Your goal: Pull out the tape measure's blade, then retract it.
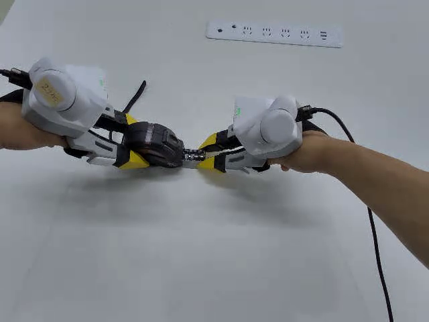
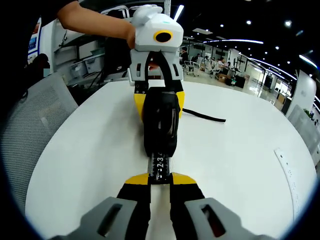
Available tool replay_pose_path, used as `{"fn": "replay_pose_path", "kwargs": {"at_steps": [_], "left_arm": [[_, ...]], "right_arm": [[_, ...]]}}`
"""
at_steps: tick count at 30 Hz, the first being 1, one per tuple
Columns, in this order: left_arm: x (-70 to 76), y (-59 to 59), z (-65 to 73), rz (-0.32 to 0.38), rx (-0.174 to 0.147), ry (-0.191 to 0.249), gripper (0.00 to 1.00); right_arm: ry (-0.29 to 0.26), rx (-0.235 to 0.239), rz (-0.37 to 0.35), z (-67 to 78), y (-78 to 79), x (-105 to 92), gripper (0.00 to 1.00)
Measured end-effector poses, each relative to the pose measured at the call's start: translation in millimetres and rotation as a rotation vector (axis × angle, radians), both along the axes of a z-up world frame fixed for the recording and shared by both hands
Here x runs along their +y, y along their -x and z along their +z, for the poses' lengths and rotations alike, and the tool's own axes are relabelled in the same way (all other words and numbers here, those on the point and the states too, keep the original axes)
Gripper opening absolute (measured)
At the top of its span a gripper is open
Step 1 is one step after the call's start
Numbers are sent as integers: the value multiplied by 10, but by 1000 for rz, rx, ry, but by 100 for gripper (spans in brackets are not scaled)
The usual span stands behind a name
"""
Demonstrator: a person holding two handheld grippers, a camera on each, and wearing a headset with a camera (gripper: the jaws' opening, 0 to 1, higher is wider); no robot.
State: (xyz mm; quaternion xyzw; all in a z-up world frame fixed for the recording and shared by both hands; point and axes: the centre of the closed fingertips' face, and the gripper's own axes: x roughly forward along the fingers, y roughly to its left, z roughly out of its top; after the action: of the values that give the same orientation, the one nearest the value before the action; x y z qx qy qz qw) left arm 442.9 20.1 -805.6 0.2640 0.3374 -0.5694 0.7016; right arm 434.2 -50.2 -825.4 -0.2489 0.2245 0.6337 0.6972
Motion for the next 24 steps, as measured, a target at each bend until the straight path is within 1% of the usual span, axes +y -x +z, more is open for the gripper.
{"fn": "replay_pose_path", "kwargs": {"at_steps": [7,15,17,24], "left_arm": [[-3,1,1,-2,1,0,31],[1,0,0,-2,2,2,31],[3,-1,-1,-2,4,1,31],[3,-7,-6,-3,4,-3,31]], "right_arm": [[4,4,2,-1,9,-106,12],[5,10,3,9,24,-175,12],[-7,28,-9,23,22,-191,12],[3,16,2,32,43,-241,12]]}}
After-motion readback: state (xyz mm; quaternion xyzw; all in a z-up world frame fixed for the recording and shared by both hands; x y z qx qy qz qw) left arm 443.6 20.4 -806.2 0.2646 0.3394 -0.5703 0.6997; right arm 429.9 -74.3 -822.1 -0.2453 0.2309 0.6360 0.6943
